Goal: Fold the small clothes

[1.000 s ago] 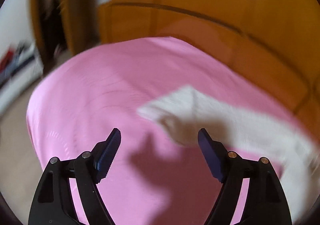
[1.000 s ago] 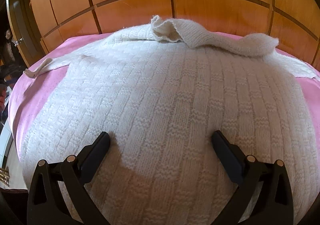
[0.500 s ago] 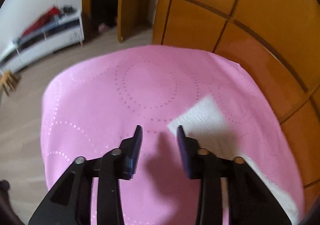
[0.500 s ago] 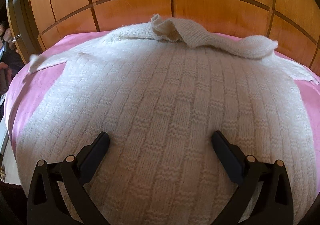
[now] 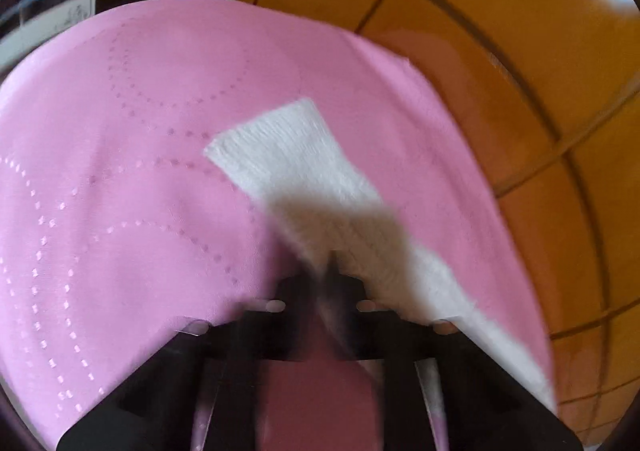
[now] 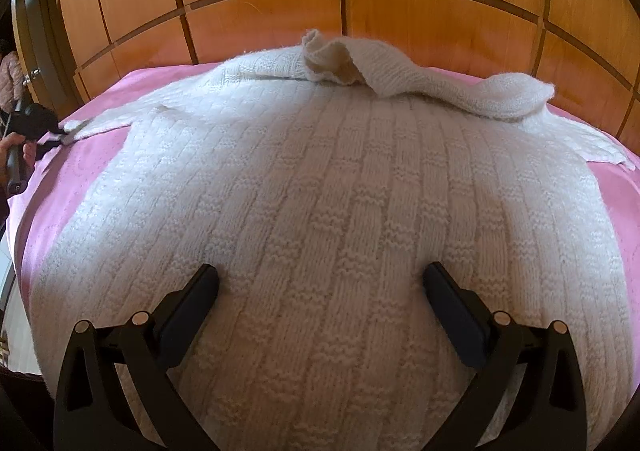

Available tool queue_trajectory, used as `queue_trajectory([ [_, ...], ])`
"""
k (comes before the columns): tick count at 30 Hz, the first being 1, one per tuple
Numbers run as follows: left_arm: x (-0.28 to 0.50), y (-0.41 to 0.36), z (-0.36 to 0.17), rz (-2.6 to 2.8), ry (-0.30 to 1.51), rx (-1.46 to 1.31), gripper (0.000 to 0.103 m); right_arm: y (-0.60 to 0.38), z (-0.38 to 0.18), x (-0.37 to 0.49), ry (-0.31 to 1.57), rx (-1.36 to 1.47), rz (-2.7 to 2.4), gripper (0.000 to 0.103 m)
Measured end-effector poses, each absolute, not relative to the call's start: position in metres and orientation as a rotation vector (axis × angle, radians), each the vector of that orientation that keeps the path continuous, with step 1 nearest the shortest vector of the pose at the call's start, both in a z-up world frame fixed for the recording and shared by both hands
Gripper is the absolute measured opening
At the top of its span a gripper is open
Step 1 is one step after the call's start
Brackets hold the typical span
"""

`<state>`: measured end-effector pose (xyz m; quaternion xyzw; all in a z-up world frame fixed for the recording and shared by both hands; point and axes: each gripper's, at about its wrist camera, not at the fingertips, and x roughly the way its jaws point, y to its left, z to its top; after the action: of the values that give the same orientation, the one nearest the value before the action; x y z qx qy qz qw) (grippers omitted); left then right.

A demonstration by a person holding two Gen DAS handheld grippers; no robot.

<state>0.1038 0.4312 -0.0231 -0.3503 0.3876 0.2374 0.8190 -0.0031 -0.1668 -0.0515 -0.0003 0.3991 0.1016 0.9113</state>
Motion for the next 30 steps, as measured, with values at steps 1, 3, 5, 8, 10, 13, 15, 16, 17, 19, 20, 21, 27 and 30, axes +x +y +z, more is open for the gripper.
queue_trajectory([
  [1, 0.097, 0.428, -0.018, 0.531, 0.807, -0.723, 0.004, -0.167, -0.051, -0.003, 0.824, 0.001, 0.210, 0.101],
  [3, 0.080, 0.430, -0.009, 0.576, 0.782, -0.708, 0.004, -0.169, -0.050, -0.002, 0.834, 0.007, 0.216, 0.101],
  [5, 0.056, 0.435, -0.013, 0.619, 0.778, -0.736, 0.004, -0.169, -0.047, 0.001, 0.854, 0.008, 0.222, 0.101],
  [8, 0.049, 0.425, -0.014, 0.607, 0.810, -0.697, 0.006, -0.175, -0.036, 0.008, 0.890, 0.050, 0.253, 0.101],
  [10, 0.041, 0.413, -0.005, 0.626, 0.826, -0.649, 0.040, -0.186, -0.024, 0.017, 0.873, 0.126, 0.268, 0.101],
  [13, 0.030, 0.386, 0.017, 0.572, 0.700, -0.684, 0.055, -0.200, -0.009, 0.041, 0.838, 0.155, 0.244, 0.087],
  [15, 0.033, 0.358, 0.027, 0.471, 0.694, -0.659, 0.055, -0.206, -0.005, 0.058, 0.829, 0.148, 0.225, 0.073],
  [16, 0.035, 0.335, 0.033, 0.408, 0.696, -0.627, 0.055, -0.208, -0.005, 0.071, 0.835, 0.140, 0.210, 0.063],
  [17, 0.038, 0.313, 0.037, 0.324, 0.700, -0.599, 0.055, -0.210, -0.007, 0.081, 0.849, 0.130, 0.196, 0.056],
  [19, 0.045, 0.264, 0.041, 0.155, 0.725, -0.528, 0.055, -0.213, -0.016, 0.105, 0.894, 0.109, 0.174, 0.048],
  [20, 0.048, 0.238, 0.041, 0.070, 0.745, -0.484, 0.055, -0.215, -0.020, 0.115, 0.908, 0.105, 0.168, 0.048],
  [21, 0.050, 0.220, 0.042, 0.009, 0.760, -0.451, 0.055, -0.217, -0.022, 0.122, 0.919, 0.100, 0.170, 0.048],
  [27, 0.079, 0.105, 0.028, -0.288, 0.904, -0.272, 0.055, -0.215, -0.029, 0.153, 0.935, 0.040, 0.203, 0.049],
  [30, 0.108, 0.069, 0.012, -0.332, 0.999, -0.230, 0.054, -0.216, -0.026, 0.172, 0.923, 0.046, 0.211, 0.052],
])
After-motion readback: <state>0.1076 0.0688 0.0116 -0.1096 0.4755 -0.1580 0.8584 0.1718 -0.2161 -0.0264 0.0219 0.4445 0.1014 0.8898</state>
